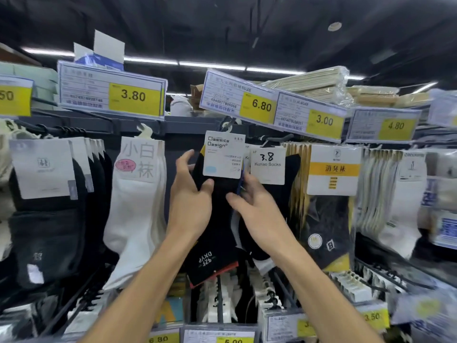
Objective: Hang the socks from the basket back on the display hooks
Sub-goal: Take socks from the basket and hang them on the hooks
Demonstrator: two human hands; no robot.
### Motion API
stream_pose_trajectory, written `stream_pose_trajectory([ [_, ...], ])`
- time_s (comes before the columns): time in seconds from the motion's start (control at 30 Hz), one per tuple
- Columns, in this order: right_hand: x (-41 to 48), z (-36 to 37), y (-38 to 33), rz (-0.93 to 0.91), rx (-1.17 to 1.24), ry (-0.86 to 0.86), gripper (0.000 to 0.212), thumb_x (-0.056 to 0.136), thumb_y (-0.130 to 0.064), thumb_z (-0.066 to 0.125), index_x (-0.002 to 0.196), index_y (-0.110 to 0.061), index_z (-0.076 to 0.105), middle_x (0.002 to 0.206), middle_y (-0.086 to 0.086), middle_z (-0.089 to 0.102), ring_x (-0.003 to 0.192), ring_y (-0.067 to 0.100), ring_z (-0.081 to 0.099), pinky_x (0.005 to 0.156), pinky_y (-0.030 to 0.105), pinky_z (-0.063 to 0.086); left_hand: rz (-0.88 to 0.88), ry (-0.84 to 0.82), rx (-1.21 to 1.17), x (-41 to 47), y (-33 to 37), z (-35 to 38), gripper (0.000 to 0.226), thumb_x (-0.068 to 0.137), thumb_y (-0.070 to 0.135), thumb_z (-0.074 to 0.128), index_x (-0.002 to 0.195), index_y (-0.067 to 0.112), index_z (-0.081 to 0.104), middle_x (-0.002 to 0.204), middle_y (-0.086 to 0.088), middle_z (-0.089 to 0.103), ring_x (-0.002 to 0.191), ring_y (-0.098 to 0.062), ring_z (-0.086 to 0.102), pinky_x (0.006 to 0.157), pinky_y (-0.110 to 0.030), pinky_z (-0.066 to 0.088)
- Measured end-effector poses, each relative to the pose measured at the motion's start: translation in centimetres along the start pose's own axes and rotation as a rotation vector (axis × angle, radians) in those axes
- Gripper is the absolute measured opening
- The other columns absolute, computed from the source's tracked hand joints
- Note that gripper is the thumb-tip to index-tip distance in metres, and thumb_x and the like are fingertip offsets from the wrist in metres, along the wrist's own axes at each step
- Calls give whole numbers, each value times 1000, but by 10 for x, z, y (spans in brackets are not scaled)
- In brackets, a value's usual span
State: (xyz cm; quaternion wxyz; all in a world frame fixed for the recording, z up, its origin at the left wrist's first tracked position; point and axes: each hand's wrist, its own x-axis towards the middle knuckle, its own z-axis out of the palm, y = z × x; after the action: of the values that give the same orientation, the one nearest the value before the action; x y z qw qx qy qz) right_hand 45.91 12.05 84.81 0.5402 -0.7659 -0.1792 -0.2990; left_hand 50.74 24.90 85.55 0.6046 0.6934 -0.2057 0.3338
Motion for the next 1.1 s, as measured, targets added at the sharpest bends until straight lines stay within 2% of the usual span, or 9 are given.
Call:
stream_pose_trajectory([
  [0.17, -32, -33, 10, -211, -33, 420, 41, 92, -18, 55, 125, -42, 56, 132, -24, 57, 129, -5, 48, 108, 17, 40, 444, 187, 25, -31, 22, 7, 63, 84, -10, 52, 143, 10, 39, 142, 4, 41, 135, -6, 38, 117, -23, 28],
  [0.23, -29, -39, 18, -179, -52, 441, 49, 93, -16, 56, 135, -40, 47, 145, -21, 46, 137, -6, 37, 116, 25, 32, 601, -24, -31, -51, 31, 26, 59, 85, -7, 51, 141, 10, 42, 142, 5, 44, 137, -4, 39, 116, -21, 29],
  [0.37, -10, -44, 33, -48, -102, 348, 67, 95, -9, 56, 152, -28, 26, 158, -9, 31, 145, -1, 26, 122, 33, 25, 297, -330, -66, -53, 38, 68, 56, 99, 6, 48, 150, 24, 34, 160, 14, 24, 147, 6, 15, 115, -7, 12],
  [0.43, -1, -46, 40, -38, -120, 337, 70, 95, -7, 56, 154, -23, 23, 151, -16, 38, 137, -11, 31, 117, 15, 25, 124, -281, -74, -36, 32, 79, 60, 103, 13, 48, 156, 20, 23, 167, 9, 8, 146, 8, 2, 108, 3, 3],
  [0.5, 9, -48, 43, -17, -109, 326, 71, 92, -4, 56, 153, -25, 26, 128, -40, 44, 114, -32, 36, 96, -6, 27, 31, -245, -84, -19, 24, 85, 70, 102, 19, 50, 159, 19, 10, 168, 6, 0, 146, 6, -3, 116, -8, 2],
  [0.57, 21, -49, 48, 46, -78, 309, 62, 90, -6, 56, 142, -32, 35, 120, -37, 52, 117, -20, 47, 100, 8, 36, -29, -235, -103, -9, 22, 92, 81, 99, 24, 54, 160, 19, 1, 168, 1, 4, 153, -8, 2, 125, -32, 9],
  [0.67, 39, -47, 49, 190, 10, 272, 53, 91, -8, 60, 134, -31, 40, 129, -8, 59, 128, 18, 54, 108, 39, 44, -183, -211, -251, 7, 25, 97, 89, 92, 36, 60, 160, 19, 5, 165, -2, 21, 147, -12, 25, 120, -34, 23],
  [0.87, 51, -51, 48, 276, 200, 168, 64, 84, 7, 59, 139, -23, 45, 130, -1, 63, 125, 24, 57, 110, 46, 43, -263, -268, -280, 20, 17, 98, 82, 86, 57, 50, 156, 22, 25, 151, 2, 47, 139, -20, 44, 117, -39, 32],
  [1.1, 45, -58, 47, 236, 186, 110, 72, 86, -4, 66, 148, -25, 35, 134, -10, 57, 125, 13, 52, 105, 32, 40, -218, -282, -322, 22, 7, 102, 80, 97, 50, 54, 160, 25, 10, 153, 8, 36, 135, -5, 35, 103, -27, 25],
])
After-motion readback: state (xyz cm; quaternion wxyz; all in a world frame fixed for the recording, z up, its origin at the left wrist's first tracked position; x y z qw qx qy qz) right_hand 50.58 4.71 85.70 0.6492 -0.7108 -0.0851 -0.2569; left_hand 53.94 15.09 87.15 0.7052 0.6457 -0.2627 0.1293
